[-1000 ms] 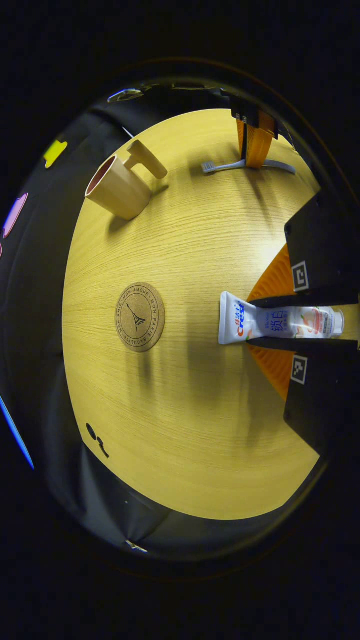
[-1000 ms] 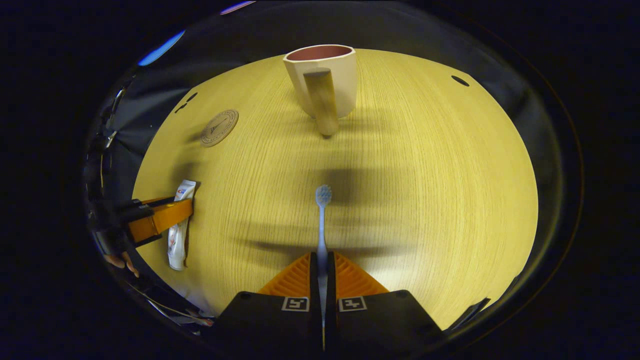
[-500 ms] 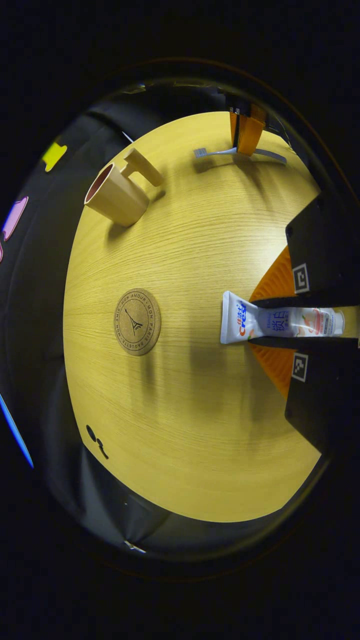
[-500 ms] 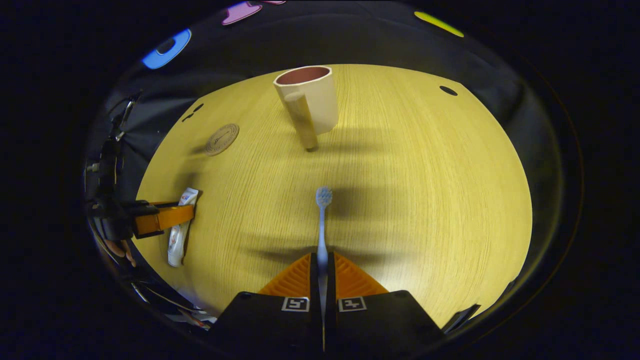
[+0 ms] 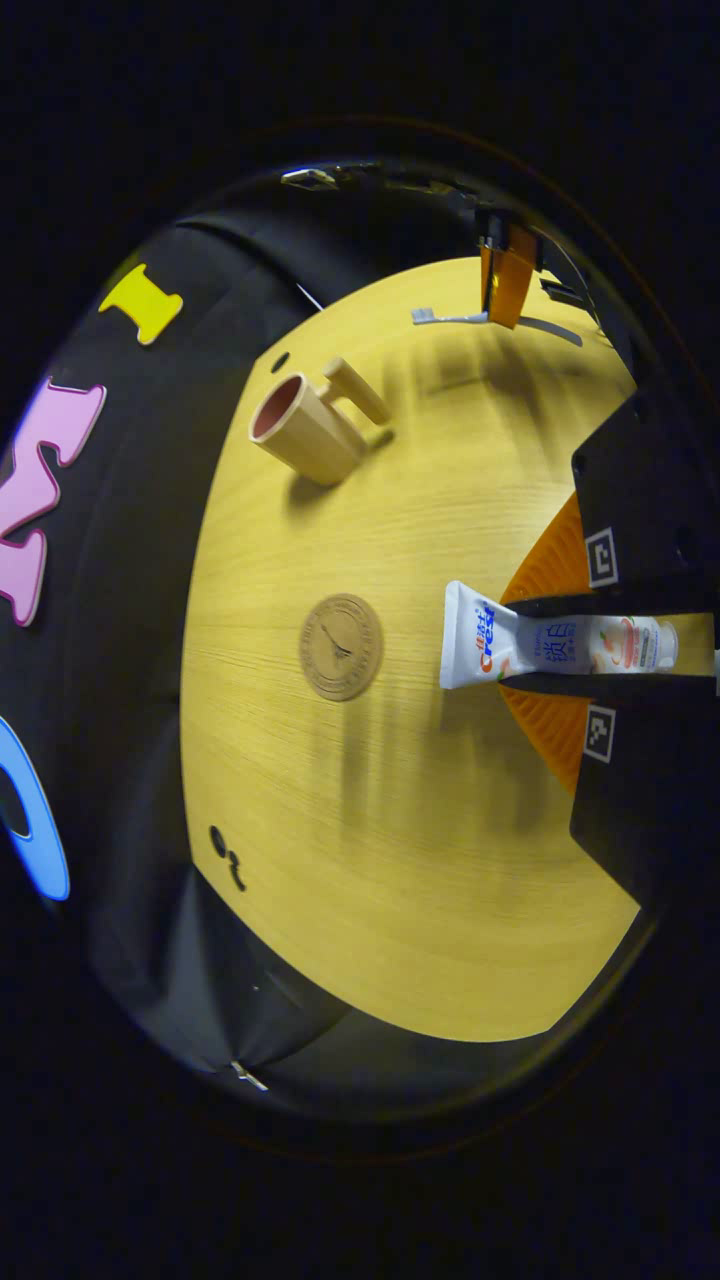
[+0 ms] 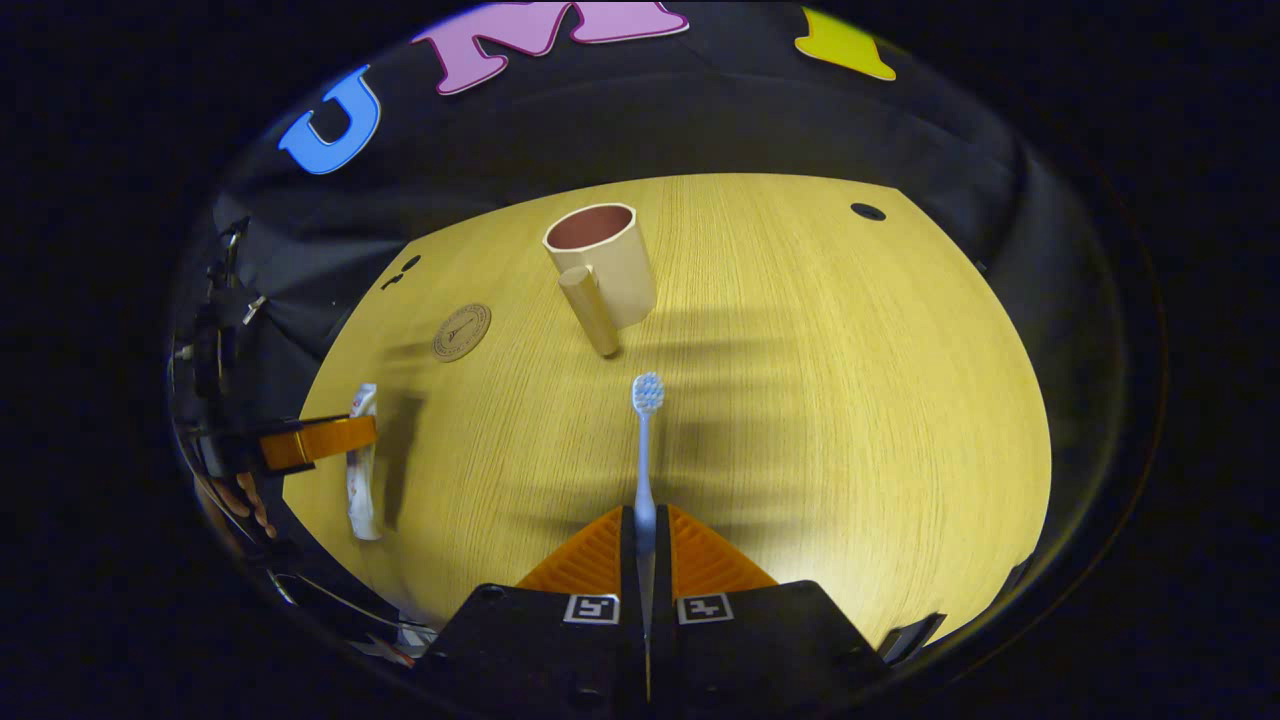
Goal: Put the toothbrush and toothpaste on the desktop into the cup, then pick up the cup and place it on the coaster on the desktop.
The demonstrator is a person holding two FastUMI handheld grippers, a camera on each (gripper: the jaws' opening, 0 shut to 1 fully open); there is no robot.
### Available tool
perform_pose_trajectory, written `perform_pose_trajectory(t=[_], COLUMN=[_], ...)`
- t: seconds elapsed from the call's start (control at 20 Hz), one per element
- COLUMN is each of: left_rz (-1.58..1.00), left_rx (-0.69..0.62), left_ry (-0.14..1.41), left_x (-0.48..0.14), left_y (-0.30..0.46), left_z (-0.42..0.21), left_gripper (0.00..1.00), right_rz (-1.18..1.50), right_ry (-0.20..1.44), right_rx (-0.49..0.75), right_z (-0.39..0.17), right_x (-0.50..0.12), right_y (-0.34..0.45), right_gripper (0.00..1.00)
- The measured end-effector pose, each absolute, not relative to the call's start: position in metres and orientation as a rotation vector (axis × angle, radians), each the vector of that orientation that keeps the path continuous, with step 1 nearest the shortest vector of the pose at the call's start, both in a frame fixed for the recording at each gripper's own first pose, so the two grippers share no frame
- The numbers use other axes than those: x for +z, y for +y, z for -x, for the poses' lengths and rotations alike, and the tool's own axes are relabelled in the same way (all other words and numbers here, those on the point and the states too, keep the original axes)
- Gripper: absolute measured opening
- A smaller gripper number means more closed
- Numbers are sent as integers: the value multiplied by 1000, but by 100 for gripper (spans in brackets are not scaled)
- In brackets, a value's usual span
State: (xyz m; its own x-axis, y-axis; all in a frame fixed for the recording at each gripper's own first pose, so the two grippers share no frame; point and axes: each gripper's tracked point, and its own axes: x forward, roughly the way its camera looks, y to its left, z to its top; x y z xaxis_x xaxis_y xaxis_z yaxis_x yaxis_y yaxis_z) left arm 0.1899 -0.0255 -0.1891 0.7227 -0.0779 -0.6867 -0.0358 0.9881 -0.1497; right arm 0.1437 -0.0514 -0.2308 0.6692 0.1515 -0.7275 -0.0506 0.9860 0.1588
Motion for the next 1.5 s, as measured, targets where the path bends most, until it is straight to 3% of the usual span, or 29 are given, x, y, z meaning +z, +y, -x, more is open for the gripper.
perform_pose_trajectory(t=[0.15,0.35,0.5,0.55,0.6,0.7,0.75,1.1,1.25,1.3,1.35,1.5], left_rz=[167,170,156,152,148,141,134,71,101,107,115,127], left_rx=[-70,-141,-191,-215,-241,-282,-299,-428,-431,-438,-444,-447], left_ry=[655,521,424,402,390,354,330,188,150,138,130,74], left_x=[-135,-69,-30,-21,-17,-9,-5,3,-10,-14,-19,-28], left_y=[-46,-78,-102,-112,-122,-142,-154,-214,-222,-225,-227,-227], left_z=[-208,-244,-277,-288,-299,-322,-336,-403,-425,-428,-431,-437], left_gripper=[33,24,33,24,28,23,28,28,28,33,28,28], right_rz=[-153,-202,-218,-219,-214,-184,-183,-208,-198,-195,-197,-194], right_ry=[766,707,672,662,654,639,633,629,649,660,666,667], right_rx=[102,107,107,107,114,118,118,127,132,138,139,146], right_z=[-146,-147,-150,-153,-155,-161,-164,-188,-195,-197,-197,-202], right_x=[-211,-185,-169,-166,-163,-158,-157,-155,-161,-164,-165,-167], right_y=[-57,-61,-68,-71,-73,-81,-84,-99,-107,-108,-110,-111], right_gripper=[6,6,6,6,6,6,6,6,6,6,6,6])
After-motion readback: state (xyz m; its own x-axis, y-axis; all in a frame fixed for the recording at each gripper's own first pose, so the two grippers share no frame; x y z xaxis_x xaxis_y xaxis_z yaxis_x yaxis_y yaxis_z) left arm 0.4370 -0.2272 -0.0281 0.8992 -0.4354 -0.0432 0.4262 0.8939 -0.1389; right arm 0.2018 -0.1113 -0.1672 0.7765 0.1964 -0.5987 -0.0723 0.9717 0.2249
